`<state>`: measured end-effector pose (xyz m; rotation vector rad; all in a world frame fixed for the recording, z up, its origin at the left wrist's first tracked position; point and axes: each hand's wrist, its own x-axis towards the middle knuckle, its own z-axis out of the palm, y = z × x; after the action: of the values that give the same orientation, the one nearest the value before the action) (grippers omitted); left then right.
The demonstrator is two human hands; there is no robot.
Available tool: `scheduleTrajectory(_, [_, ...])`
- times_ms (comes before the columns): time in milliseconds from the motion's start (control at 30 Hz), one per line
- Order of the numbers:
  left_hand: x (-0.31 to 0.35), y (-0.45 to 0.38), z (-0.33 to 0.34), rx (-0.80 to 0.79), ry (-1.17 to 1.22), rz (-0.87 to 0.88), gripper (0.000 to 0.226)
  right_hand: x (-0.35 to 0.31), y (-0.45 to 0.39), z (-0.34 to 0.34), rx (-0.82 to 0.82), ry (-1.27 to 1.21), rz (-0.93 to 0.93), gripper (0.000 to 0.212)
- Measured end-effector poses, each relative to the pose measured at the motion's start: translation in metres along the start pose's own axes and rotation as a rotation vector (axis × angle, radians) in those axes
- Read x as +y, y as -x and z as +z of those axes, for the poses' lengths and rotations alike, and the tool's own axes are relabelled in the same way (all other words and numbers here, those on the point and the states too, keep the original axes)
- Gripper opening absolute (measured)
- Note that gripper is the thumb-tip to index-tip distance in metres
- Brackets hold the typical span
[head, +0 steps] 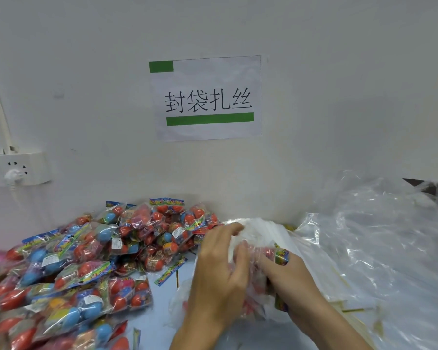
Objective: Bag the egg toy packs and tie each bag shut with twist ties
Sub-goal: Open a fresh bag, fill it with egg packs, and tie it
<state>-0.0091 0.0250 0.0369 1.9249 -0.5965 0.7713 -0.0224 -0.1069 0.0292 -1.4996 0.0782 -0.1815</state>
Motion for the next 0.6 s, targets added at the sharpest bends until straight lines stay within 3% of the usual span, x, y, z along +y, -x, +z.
scheduleTrajectory(100, [-0.007,-0.002,-0.002,-0.034,-0.157,-0.098,0.046,-0.003,0.002,0.001,-0.078,-0.057,0.029,0.027])
scheduleTrajectory(233, [-0.014,-0.002,-0.001,-0.177,-0.037,-0.178,0.036,-0.004,0.004,0.003,-0.202,-0.026,0.024,0.019])
scheduleTrajectory(333, [-0.013,-0.005,-0.001,-0.168,-0.016,-0.112,0.03,-0.006,0.007,0.002,-0.321,-0.004,0.046,0.01])
scheduleTrajectory(400, [-0.012,-0.006,-0.003,-0.215,-0.054,-0.055,0.033,-0.008,0.008,0.003,-0.365,0.025,0.067,0.015])
scheduleTrajectory(533, [-0.006,-0.005,-0.001,-0.292,-0.143,0.114,0.039,-0.008,0.009,0.006,-0.316,0.15,0.027,0.007])
scheduleTrajectory(600, [0.001,-0.003,0.002,-0.258,-0.161,0.156,0.041,-0.003,0.008,0.006,-0.245,0.249,0.001,0.018])
